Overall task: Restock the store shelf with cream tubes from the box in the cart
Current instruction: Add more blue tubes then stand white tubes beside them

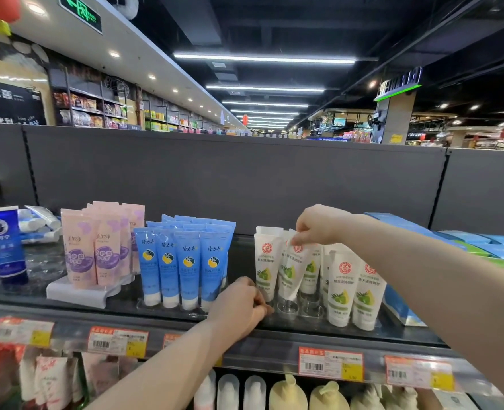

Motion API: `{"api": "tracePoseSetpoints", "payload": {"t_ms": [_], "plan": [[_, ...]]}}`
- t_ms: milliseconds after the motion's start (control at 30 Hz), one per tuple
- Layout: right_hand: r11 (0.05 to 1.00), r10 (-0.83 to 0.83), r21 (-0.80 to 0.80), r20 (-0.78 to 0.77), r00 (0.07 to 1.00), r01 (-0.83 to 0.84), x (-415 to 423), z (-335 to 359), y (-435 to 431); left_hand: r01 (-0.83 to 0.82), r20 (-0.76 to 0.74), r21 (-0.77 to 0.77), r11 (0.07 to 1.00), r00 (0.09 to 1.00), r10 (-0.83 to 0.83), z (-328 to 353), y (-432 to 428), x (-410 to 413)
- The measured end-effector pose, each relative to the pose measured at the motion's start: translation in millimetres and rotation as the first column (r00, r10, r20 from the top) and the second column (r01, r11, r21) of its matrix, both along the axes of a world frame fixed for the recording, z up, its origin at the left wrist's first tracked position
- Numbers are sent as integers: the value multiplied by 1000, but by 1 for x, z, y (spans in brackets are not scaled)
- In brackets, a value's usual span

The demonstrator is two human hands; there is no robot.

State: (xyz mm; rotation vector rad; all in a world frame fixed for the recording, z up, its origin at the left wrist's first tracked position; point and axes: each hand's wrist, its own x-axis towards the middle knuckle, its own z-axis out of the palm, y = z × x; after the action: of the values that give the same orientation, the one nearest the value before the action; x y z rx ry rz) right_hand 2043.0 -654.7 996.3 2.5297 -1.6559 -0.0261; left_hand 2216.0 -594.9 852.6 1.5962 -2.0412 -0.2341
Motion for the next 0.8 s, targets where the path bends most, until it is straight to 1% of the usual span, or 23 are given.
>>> {"api": "tracePoseSetpoints", "payload": {"t_ms": [67, 200, 300, 400, 600, 800], "plan": [[1000, -10, -4, 49, 999, 10, 1, -5, -1, 14, 1, -16, 1000, 1000, -14, -1, 0, 1], [994, -35, 109, 107, 994, 23, 0, -1, 2, 34, 13, -16, 999, 999, -34, -2, 0, 2], [995, -33, 95, 147, 989, 19, 4, -5, 2, 31, 23, -3, 1000, 999, -31, -2, -1, 1], [997, -36, 67, 127, 991, 28, 8, -7, 0, 23, 18, 18, 1000, 1000, -23, -2, -1, 0], [997, -32, 73, 52, 998, 28, 12, -9, 1, 13, -6, 37, 999, 1000, -13, -3, -5, 0], [996, -59, 70, 28, 998, 57, 18, -10, 3, 5, -28, 50, 999, 1000, -4, -5, -3, 0]]}}
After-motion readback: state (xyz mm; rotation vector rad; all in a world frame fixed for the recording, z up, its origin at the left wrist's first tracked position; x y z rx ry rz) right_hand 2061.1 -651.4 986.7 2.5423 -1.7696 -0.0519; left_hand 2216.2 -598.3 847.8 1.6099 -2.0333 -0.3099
